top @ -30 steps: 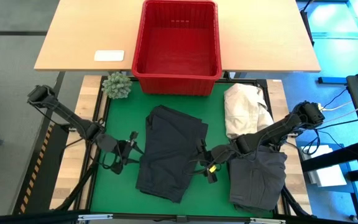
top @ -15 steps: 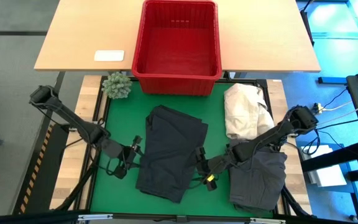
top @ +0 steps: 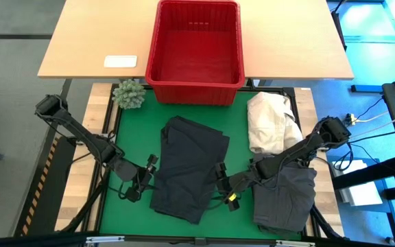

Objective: Fold laundry
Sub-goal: Fold the gray short

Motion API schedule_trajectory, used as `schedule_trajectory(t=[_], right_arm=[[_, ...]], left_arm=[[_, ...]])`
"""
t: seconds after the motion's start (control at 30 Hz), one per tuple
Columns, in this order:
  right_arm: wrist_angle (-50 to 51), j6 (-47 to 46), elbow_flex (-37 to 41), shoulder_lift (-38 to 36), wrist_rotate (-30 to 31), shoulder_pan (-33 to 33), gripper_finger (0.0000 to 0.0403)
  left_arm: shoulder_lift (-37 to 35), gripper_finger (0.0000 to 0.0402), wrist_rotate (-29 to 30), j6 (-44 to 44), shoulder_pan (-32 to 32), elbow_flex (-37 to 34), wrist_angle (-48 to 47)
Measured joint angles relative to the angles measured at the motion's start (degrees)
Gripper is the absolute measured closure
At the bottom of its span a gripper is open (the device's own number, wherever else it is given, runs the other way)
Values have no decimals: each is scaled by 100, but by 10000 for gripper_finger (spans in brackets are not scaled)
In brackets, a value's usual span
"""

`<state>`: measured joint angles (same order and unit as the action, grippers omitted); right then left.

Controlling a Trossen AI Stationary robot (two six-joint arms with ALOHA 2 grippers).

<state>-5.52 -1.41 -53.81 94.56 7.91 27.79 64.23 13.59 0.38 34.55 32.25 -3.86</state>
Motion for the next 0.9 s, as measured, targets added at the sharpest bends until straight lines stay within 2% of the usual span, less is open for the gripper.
schedule_trajectory(t=[0.2,0.37,0.57,0.9], right_arm=[[690,26,-504,0,-24,0,134],[826,39,-718,26,8,0,134],[868,93,-1047,431,2,145,134],[1373,197,-1996,1257,-189,186,134]], left_arm=[[0,236,-1,0,7,0,-14],[0,236,-284,17,55,0,-104],[52,236,-377,22,257,212,-946],[1019,236,-440,127,564,853,-1283]])
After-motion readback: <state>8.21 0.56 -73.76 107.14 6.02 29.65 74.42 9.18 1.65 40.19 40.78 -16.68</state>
